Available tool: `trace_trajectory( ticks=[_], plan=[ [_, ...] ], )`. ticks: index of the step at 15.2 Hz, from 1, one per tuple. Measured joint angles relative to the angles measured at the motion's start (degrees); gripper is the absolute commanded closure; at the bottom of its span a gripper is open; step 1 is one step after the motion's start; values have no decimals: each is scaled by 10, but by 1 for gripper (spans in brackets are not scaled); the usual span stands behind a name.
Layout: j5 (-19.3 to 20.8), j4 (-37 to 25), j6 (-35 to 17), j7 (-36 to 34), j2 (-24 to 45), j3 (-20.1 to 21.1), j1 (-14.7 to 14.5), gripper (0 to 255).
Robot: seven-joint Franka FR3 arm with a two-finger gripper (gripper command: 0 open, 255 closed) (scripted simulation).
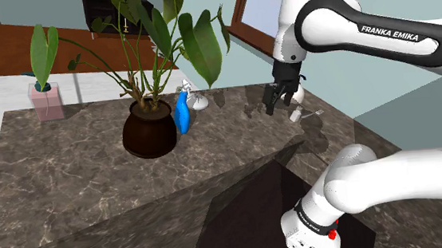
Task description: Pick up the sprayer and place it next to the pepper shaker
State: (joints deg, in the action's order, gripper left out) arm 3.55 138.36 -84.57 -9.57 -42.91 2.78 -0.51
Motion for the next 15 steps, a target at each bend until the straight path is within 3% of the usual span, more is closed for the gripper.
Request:
trace_trajectory(
  ticks=[2, 4, 8, 15],
  plan=[
    [-1, 7, -13, -3, 2, 1, 0, 0],
    [-6, 22, -58, -16, 15, 8, -2, 0],
    [-14, 53, -159, -44, 40, 22, -3, 0],
    [-10, 73, -361, -99, 144, 52, 2, 0]
  ],
)
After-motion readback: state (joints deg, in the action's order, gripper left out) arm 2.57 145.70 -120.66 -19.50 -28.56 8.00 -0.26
